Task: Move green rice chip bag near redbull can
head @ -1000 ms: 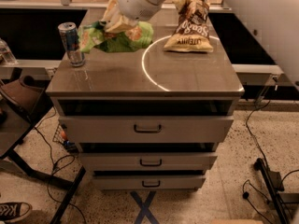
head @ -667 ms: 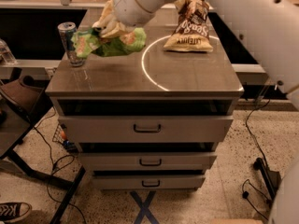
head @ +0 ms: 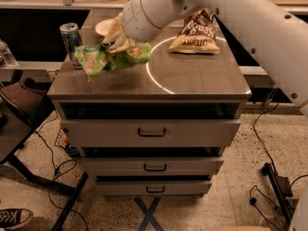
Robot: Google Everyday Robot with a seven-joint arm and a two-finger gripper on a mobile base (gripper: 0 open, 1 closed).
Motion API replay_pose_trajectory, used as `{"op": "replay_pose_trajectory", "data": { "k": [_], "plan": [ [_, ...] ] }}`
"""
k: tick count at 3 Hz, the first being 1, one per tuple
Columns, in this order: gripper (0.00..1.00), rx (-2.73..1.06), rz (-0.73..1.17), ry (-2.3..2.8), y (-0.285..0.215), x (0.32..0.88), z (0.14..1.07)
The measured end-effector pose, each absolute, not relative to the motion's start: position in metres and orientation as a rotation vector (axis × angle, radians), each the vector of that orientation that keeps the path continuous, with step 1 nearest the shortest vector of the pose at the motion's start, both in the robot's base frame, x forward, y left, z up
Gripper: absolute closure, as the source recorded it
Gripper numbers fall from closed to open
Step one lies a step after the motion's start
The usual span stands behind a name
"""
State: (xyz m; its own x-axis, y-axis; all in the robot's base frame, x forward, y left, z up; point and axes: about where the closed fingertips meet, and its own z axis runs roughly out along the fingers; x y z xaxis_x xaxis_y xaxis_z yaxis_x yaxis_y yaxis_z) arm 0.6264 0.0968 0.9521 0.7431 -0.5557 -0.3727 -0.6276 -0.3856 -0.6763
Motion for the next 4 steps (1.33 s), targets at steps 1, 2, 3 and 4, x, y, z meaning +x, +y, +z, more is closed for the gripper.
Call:
{"op": "replay_pose_trajectory", "data": {
  "k": [1, 2, 3, 4],
  "plan": [
    [0.74, -2.082, 0.107, 0.887, 0.0993, 0.6262, 0.9515],
    [0.51, -2.084, 0.11, 0.884, 0.1007, 0.6256, 0.9506],
    [0.27, -2.086, 0.113, 0.881, 0.1028, 0.6249, 0.9496],
    [0.05, -2.089, 0.117, 0.879, 0.1049, 0.6243, 0.9486]
  ]
}}
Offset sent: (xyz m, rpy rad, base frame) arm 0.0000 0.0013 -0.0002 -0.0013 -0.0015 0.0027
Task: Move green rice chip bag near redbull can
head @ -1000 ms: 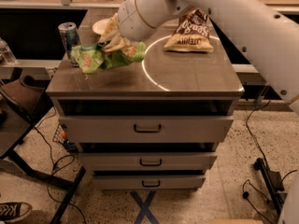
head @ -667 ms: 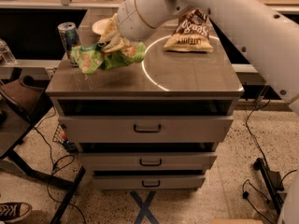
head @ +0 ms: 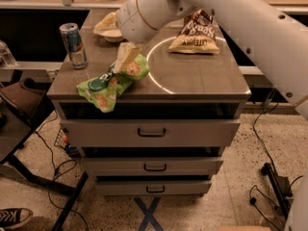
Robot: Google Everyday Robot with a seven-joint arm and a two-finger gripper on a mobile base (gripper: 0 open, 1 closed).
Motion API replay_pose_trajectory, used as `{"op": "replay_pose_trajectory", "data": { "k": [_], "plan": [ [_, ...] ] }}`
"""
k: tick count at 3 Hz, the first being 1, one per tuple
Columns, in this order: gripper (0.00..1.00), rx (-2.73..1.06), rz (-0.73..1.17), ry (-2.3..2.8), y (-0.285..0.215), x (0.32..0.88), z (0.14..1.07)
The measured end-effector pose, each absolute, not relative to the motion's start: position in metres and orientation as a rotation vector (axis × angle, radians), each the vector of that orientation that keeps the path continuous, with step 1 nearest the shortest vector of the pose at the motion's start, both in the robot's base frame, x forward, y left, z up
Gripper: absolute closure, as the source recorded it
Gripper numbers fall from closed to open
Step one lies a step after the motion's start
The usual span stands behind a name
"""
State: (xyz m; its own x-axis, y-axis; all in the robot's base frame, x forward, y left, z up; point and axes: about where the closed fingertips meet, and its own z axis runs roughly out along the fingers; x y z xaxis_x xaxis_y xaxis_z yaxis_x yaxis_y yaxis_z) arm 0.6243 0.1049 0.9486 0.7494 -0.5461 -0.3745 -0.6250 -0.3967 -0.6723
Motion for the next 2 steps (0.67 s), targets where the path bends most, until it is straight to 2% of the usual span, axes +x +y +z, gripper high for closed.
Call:
{"op": "replay_pose_trajectory", "data": {
  "k": [1, 2],
  "plan": [
    [0.0, -2.092, 0.122, 0.875, 0.1077, 0.6233, 0.9472],
    [0.0, -2.092, 0.122, 0.875, 0.1078, 0.6233, 0.9472]
  ]
}}
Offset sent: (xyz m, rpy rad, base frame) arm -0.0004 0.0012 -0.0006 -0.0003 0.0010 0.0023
